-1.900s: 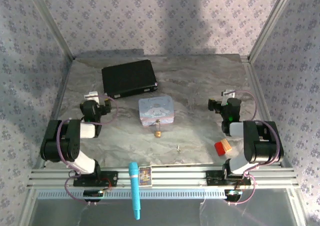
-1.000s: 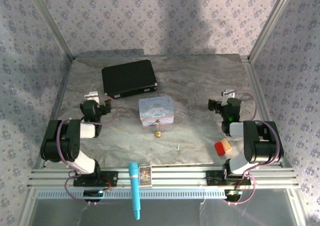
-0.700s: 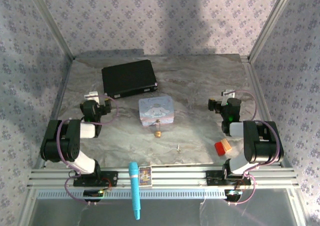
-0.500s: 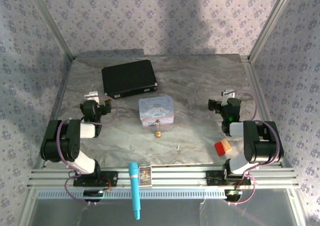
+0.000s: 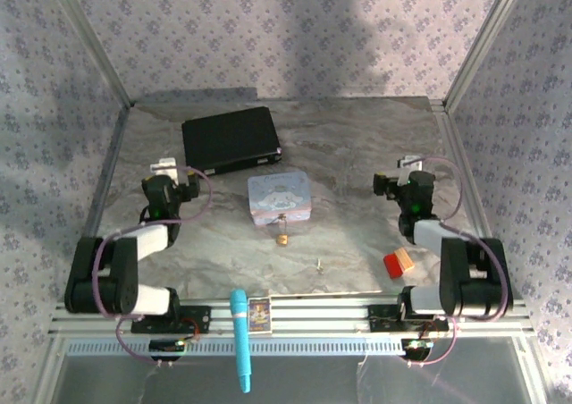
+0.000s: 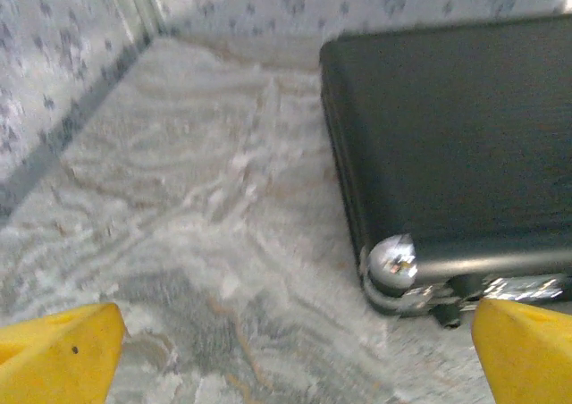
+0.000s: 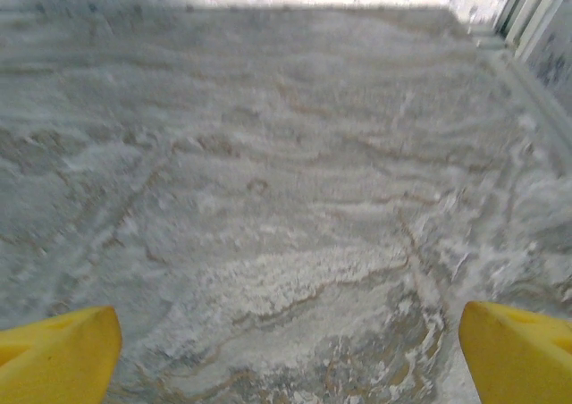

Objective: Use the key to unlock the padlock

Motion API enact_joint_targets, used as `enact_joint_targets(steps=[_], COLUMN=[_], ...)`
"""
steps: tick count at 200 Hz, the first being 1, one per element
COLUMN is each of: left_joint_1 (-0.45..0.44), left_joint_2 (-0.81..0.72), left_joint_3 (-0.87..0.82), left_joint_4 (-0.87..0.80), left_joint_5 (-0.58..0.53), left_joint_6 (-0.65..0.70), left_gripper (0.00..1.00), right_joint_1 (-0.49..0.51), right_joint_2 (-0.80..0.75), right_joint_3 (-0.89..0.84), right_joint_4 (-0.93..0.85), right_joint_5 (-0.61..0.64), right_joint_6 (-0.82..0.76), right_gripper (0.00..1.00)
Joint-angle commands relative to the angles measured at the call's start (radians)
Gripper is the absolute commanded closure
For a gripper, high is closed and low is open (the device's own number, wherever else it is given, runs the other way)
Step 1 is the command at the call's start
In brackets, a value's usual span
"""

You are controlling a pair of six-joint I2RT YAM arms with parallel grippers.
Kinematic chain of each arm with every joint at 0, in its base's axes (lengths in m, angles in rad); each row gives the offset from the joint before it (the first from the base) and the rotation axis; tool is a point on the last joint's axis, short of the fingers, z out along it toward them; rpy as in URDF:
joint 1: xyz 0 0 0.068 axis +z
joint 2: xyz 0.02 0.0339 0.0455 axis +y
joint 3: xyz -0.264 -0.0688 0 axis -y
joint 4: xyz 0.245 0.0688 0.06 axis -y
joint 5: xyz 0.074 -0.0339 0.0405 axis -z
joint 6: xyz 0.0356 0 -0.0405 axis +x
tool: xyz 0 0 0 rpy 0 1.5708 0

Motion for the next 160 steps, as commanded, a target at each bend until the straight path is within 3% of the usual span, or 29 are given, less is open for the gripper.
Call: enact_joint_targets(steps=[1, 11, 30, 43, 68, 88, 107, 160], left_joint_1=[-0.002, -0.002, 0.006, 0.006, 0.006, -0.008, -0.074, -0.418], left_joint_2=[-0.122, -0.188, -0.316, -0.382, -0.458, -0.456, -0.454, -0.36], left_joint_3=[0.046, 0.069, 0.129, 0.124, 0.077, 0.107, 0.149, 0.3], left_joint_4=[-0.147, -0.227, -0.438, -0.479, -0.48, -0.575, -0.702, -0.949], left_joint_5=[-0.019, -0.019, 0.02, 0.093, 0.213, 0.308, 0.306, 0.191], left_joint_6=[-0.046, -0.129, -0.411, -0.544, -0.751, -0.789, -0.799, -0.812], left_gripper=[0.0, 0.0, 0.0, 0.0, 0.0, 0.0, 0.0, 0.0], right_joint_1=[0.007, 0.008, 0.005, -0.003, -0.061, -0.029, 0.036, 0.338], right_joint_2=[-0.112, -0.159, -0.219, -0.232, -0.207, -0.239, -0.264, -0.279], right_joint_3=[0.055, 0.088, 0.168, 0.196, 0.249, 0.256, 0.263, 0.282], right_joint_4=[-0.176, -0.272, -0.477, -0.577, -0.671, -0.736, -0.825, -1.029], right_joint_5=[0.003, -0.022, -0.067, -0.045, -0.287, -0.283, -0.253, -0.085], right_joint_6=[0.029, 0.066, 0.145, 0.293, 0.392, 0.409, 0.395, 0.416], right_gripper=[0.01, 0.01, 0.01, 0.01, 0.01, 0.01, 0.01, 0.01])
